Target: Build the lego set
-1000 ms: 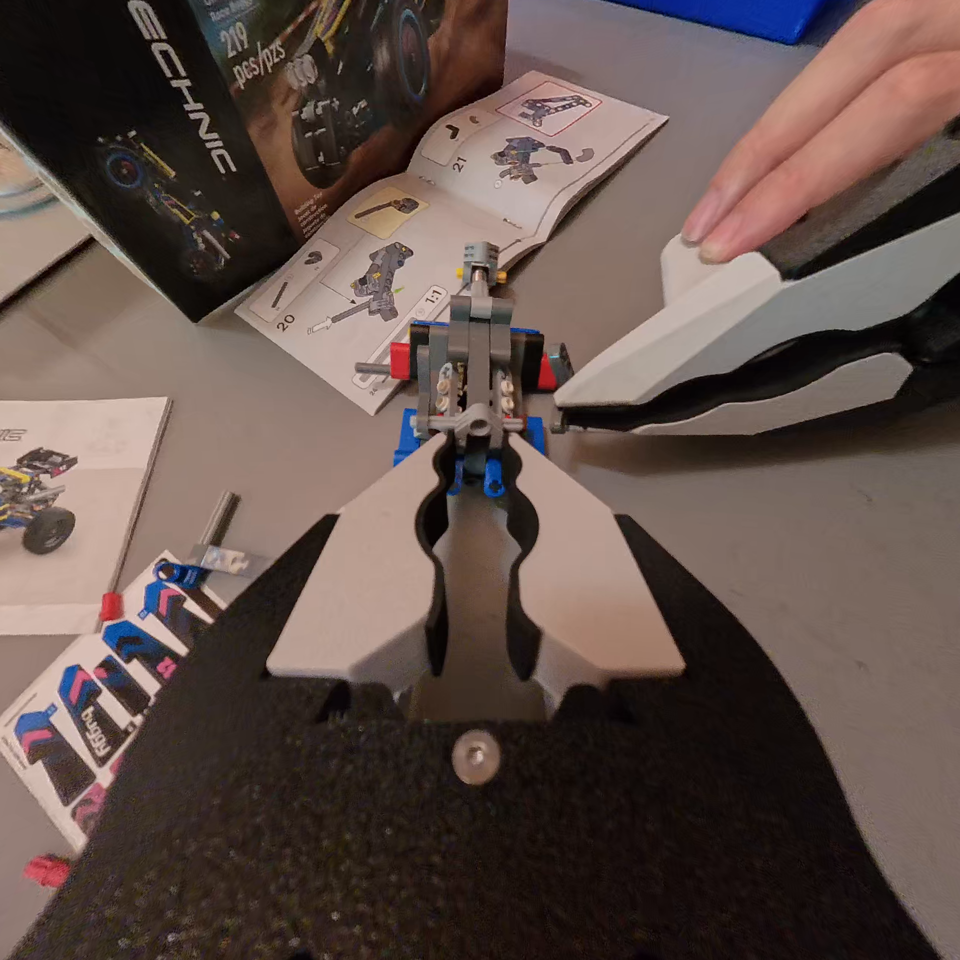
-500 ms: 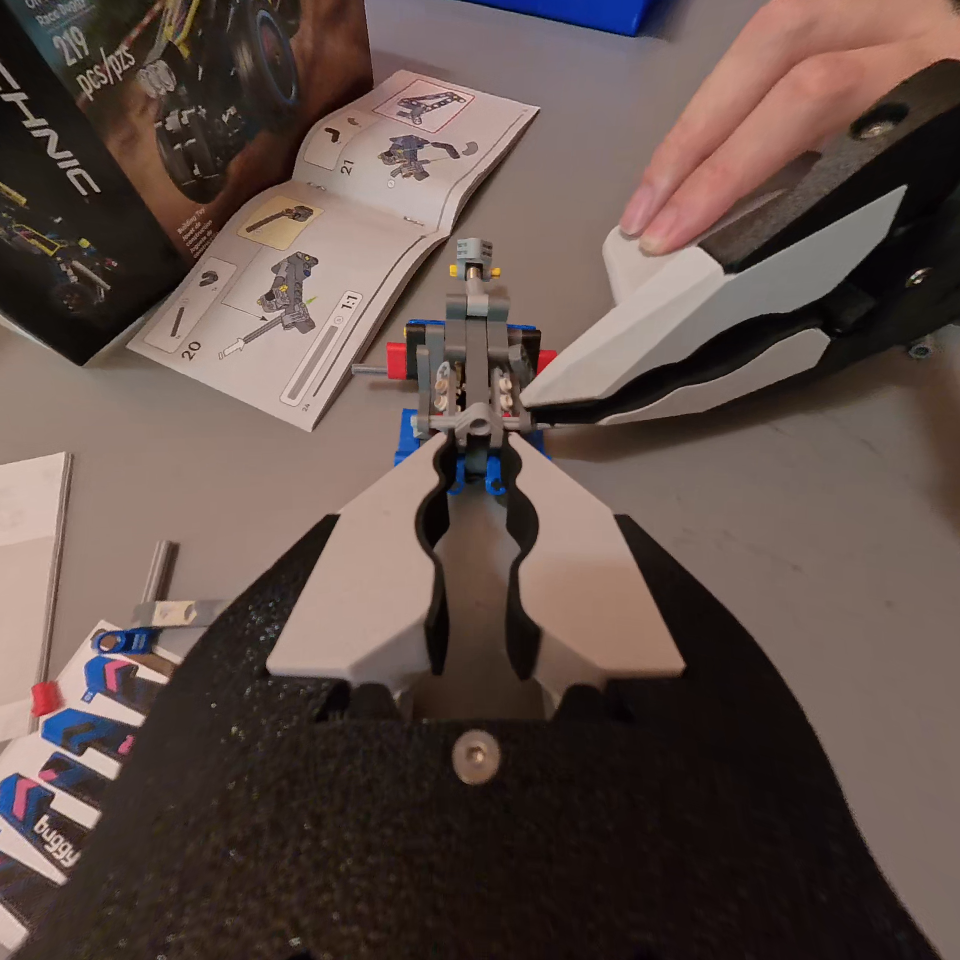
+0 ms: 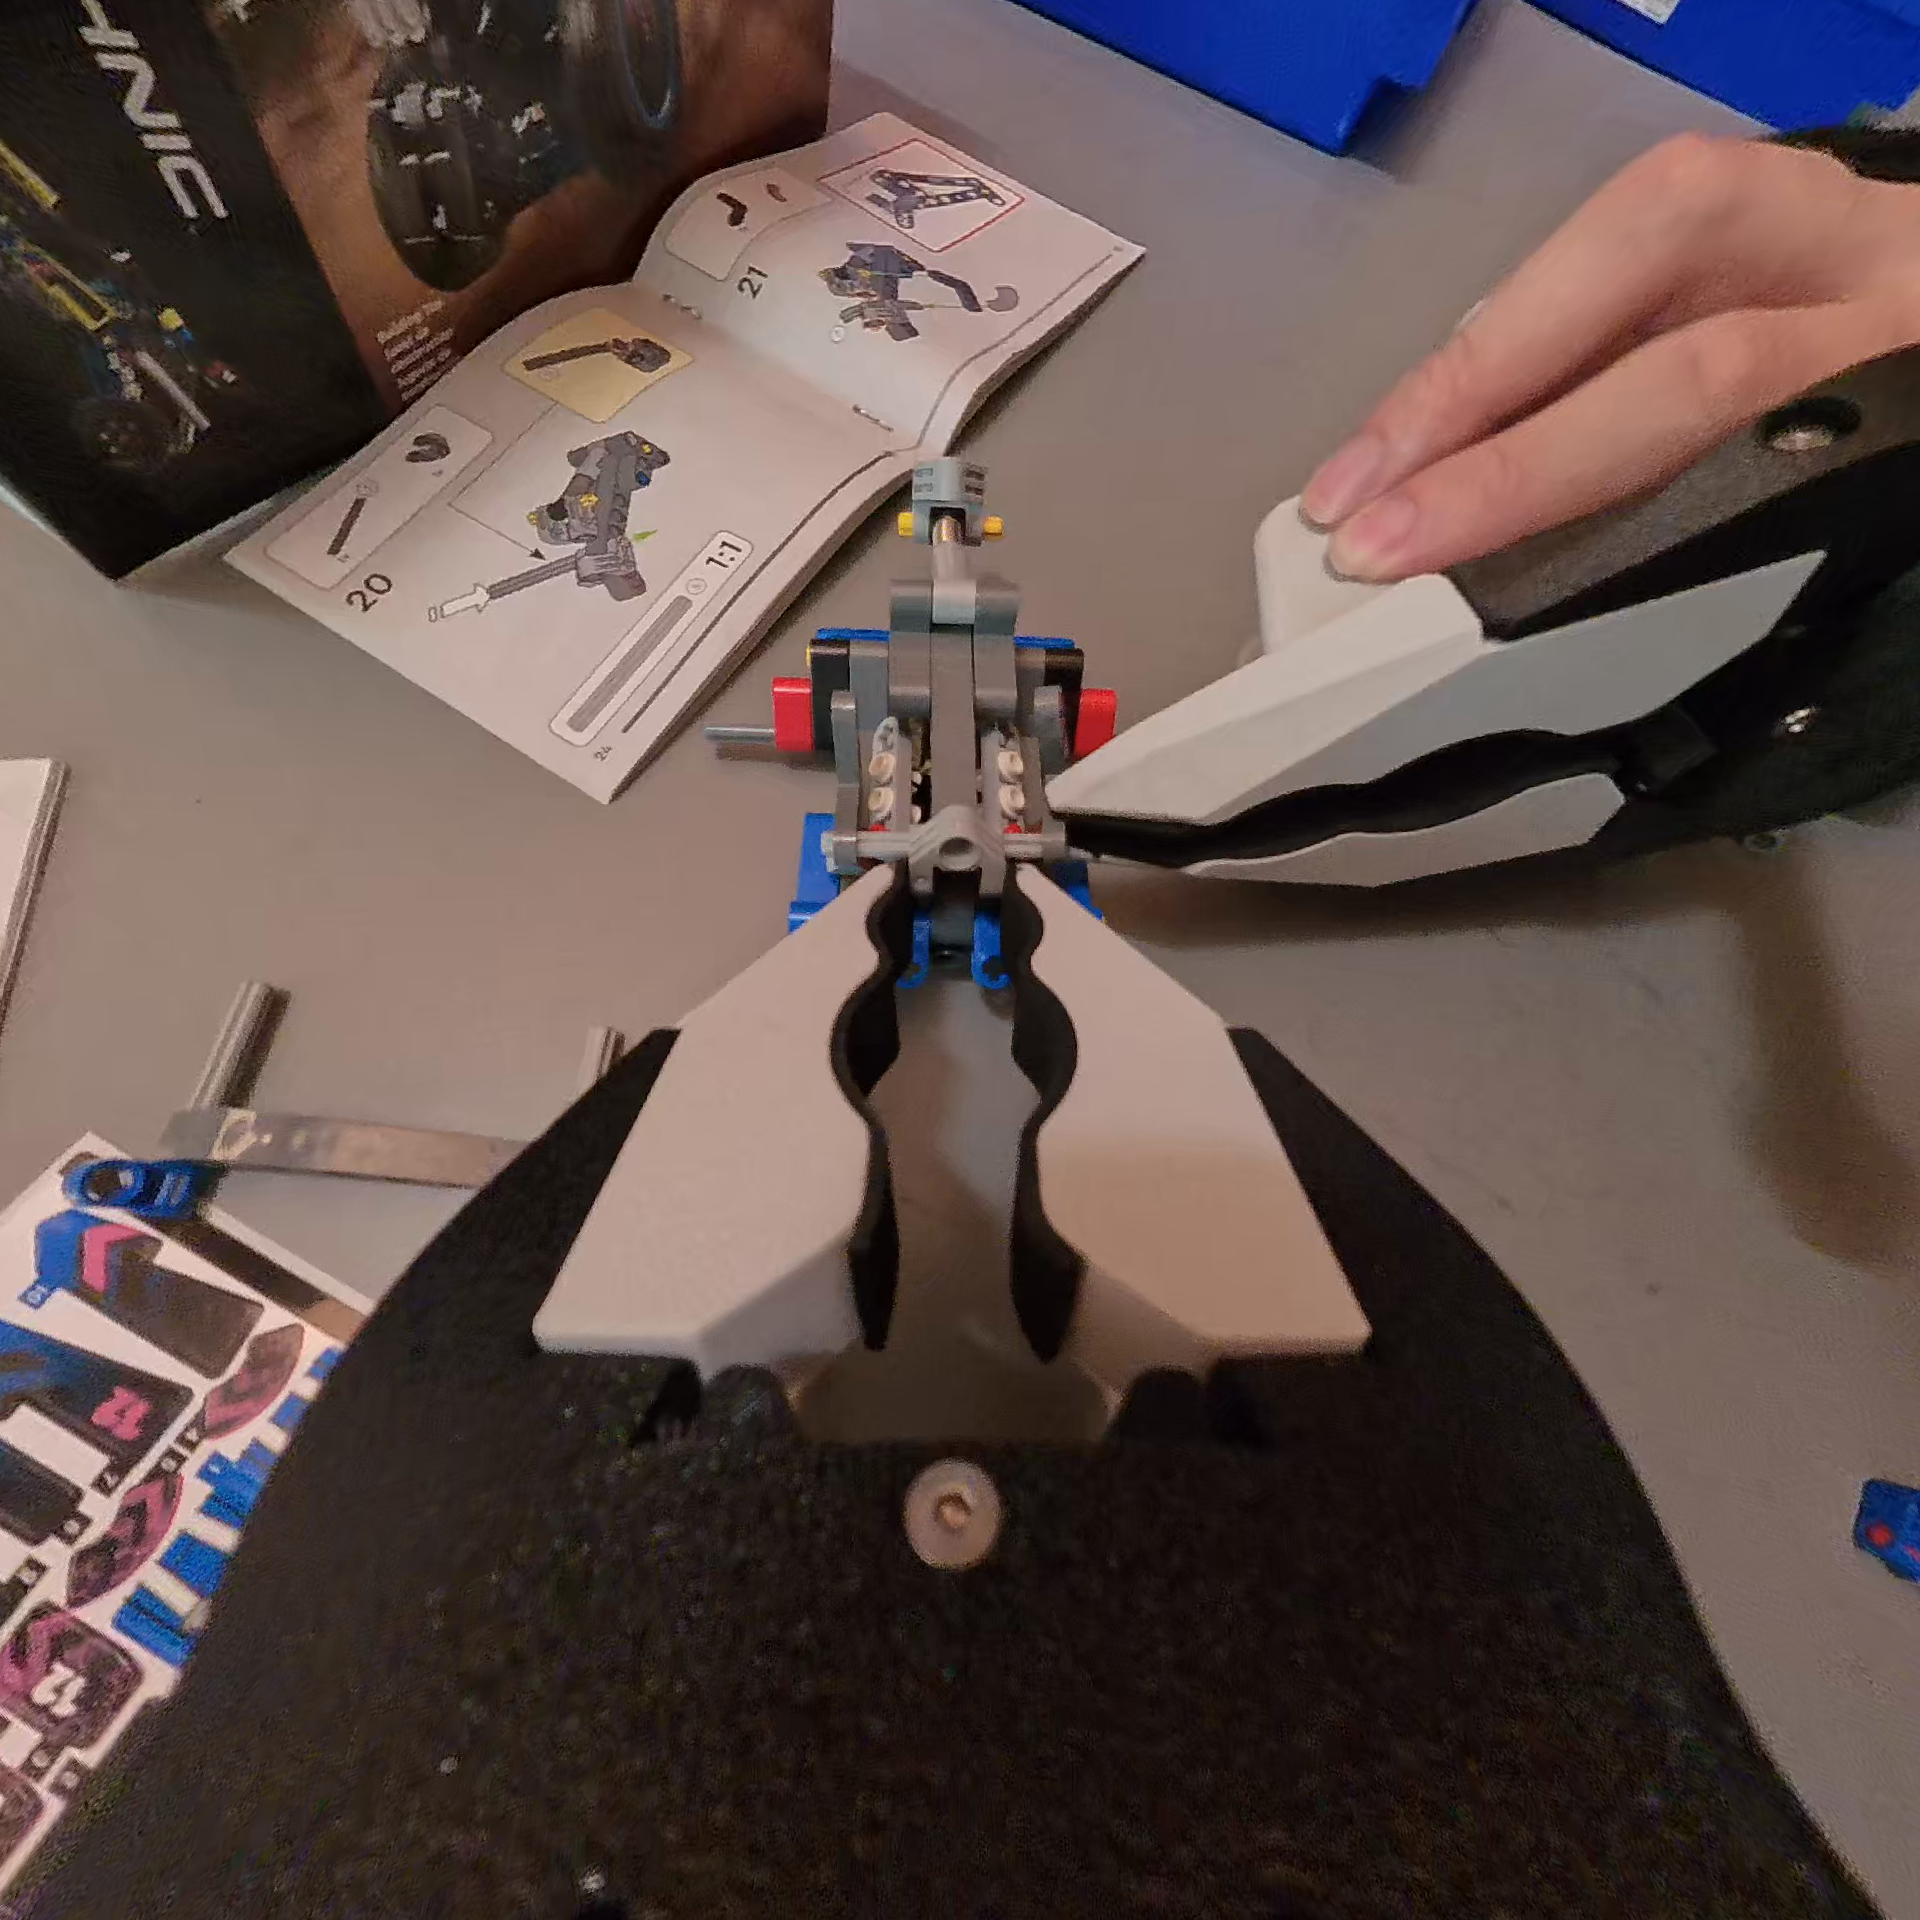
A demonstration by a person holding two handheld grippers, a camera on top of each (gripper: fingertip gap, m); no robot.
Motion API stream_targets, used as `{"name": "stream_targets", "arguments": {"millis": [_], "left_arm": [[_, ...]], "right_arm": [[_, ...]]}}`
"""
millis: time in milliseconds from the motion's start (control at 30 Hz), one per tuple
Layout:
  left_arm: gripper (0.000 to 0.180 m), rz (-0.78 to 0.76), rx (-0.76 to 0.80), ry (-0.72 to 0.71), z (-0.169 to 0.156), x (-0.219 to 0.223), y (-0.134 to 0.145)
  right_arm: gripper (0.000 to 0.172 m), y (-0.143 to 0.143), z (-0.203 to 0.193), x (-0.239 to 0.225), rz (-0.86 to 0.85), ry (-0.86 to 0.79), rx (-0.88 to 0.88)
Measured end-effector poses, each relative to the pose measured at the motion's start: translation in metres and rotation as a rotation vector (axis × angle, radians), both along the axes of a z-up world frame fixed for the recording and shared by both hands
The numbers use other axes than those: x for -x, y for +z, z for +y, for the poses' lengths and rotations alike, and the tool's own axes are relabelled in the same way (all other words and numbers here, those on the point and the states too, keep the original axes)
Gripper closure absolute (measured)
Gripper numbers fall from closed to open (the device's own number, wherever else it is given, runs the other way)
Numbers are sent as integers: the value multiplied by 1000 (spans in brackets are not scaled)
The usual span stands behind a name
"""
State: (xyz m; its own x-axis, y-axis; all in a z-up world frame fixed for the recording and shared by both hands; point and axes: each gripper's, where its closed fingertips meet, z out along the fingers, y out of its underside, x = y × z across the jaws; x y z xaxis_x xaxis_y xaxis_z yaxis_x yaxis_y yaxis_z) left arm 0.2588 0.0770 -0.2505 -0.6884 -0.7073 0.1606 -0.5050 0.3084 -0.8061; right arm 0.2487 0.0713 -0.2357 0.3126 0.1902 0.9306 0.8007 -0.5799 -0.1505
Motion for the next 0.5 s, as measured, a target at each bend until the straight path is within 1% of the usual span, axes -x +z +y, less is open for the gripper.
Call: {"name": "stream_targets", "arguments": {"millis": [33, 167, 333, 500], "left_arm": [[168, 5, 2, 15, 0, 0, 0], [168, 4, -19, 30, 1, 0, -1], [167, 12, -2, 44, 2, -1, -2], [167, 42, 28, 103, 1, -4, -1]], "right_arm": [[168, 0, 0, 0, 4, -6, -2], [167, -2, 0, -1, 43, -30, 0], [168, -3, 2, -3, -21, -42, 14], [167, -2, 1, -7, -37, -64, 6]]}}
